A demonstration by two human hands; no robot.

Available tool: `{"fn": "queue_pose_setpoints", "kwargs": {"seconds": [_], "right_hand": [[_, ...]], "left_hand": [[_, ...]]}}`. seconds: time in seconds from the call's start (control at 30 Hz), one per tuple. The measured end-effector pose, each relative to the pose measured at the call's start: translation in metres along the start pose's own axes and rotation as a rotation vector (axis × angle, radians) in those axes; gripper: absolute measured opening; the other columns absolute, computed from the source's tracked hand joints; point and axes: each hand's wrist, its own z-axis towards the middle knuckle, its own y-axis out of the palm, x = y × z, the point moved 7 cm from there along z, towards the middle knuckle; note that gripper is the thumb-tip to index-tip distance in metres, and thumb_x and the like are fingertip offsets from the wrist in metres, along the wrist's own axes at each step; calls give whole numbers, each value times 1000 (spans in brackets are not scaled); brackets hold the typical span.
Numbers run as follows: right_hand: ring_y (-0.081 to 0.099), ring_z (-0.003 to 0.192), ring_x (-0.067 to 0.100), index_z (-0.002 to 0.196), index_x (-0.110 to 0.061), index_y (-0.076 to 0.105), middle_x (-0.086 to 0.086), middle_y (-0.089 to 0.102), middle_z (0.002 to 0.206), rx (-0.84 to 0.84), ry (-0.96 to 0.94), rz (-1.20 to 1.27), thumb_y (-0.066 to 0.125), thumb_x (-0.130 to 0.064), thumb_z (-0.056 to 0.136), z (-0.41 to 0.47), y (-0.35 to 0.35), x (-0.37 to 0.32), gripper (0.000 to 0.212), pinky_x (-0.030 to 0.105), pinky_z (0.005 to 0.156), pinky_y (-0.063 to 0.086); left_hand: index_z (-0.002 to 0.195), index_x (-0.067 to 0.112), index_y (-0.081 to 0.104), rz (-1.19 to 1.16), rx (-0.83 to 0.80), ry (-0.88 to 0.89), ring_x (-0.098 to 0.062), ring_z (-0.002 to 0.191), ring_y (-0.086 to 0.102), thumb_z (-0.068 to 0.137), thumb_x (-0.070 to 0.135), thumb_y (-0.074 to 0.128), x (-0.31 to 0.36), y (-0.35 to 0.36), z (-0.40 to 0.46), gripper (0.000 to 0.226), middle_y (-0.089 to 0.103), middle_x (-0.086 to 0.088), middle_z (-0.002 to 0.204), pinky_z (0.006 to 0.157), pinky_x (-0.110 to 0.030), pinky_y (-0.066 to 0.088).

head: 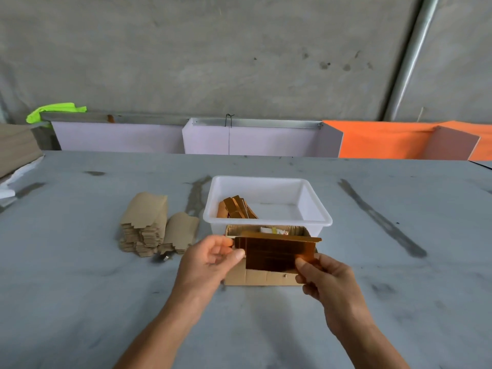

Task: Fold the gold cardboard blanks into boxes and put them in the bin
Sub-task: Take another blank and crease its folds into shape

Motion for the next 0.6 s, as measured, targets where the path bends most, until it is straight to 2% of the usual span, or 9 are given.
{"fn": "queue_pose_setpoints", "kwargs": {"seconds": [0.07, 0.13, 0.23, 0.37, 0.43, 0.5, 0.53, 0.57, 0.6], "right_hand": [[51, 53, 12, 83, -4, 68, 4, 58, 56, 8, 86, 91, 64, -7, 87, 3, 0, 3, 7, 27, 58, 44], [53, 53, 12, 89, -4, 68, 6, 60, 60, -10, 137, 129, 65, -8, 87, 3, 5, 5, 6, 26, 58, 45], [56, 53, 11, 92, -5, 69, 6, 65, 64, -42, 149, 92, 66, -9, 86, 4, 12, 4, 7, 26, 57, 46], [58, 51, 11, 91, -8, 69, 5, 68, 65, -65, 118, 45, 67, -9, 85, 0, 13, -3, 6, 23, 54, 45], [62, 52, 10, 98, -11, 69, 4, 71, 79, 13, 19, -104, 67, -12, 86, 0, 6, -11, 12, 20, 50, 44], [66, 60, 13, 107, -17, 68, 0, 67, 94, 212, -206, -458, 70, -19, 85, -4, -5, -28, 23, 25, 56, 49], [65, 62, 15, 109, -20, 67, -3, 64, 93, 299, -319, -574, 71, -22, 84, -10, -7, -39, 25, 30, 61, 51], [64, 60, 16, 109, -21, 67, -6, 64, 86, 335, -390, -588, 71, -22, 83, -13, -6, -44, 26, 31, 62, 52], [63, 54, 15, 108, -22, 66, -6, 64, 76, 314, -396, -543, 70, -21, 84, -15, -4, -45, 24, 26, 57, 51]], "left_hand": [[91, 22, 65, -75, 73, -93, -2, 58, 62, 77, 18, 76, -5, 1, 0, 18, 69, 2, 73, 49, -16, 44], [94, 15, 66, -192, -17, -252, -8, 50, 59, 80, 19, 74, -12, 14, -3, 16, 69, -3, 64, 44, -20, 44], [95, 8, 66, -335, -212, -440, -15, 50, 62, 84, 26, 68, -14, 34, -8, 22, 68, -10, 65, 42, -22, 46], [95, 6, 65, -415, -231, -518, -16, 48, 62, 84, 26, 66, -16, 37, -7, 23, 69, -10, 65, 41, -21, 47], [93, 5, 66, -424, -197, -486, -15, 50, 63, 84, 26, 66, -18, 34, -4, 23, 69, -11, 66, 43, -22, 48], [90, 7, 66, -452, -139, -451, -15, 52, 64, 85, 25, 65, -21, 30, -1, 19, 70, -11, 67, 44, -22, 49], [89, 8, 65, -469, -119, -433, -15, 53, 64, 85, 25, 65, -22, 28, 0, 17, 70, -11, 68, 45, -22, 50], [90, 8, 65, -480, -111, -414, -15, 53, 65, 85, 25, 65, -22, 27, 1, 18, 70, -11, 69, 45, -22, 50], [92, 6, 66, -484, -115, -397, -15, 54, 65, 83, 26, 65, -21, 27, 2, 21, 70, -11, 69, 45, -22, 50]]}}
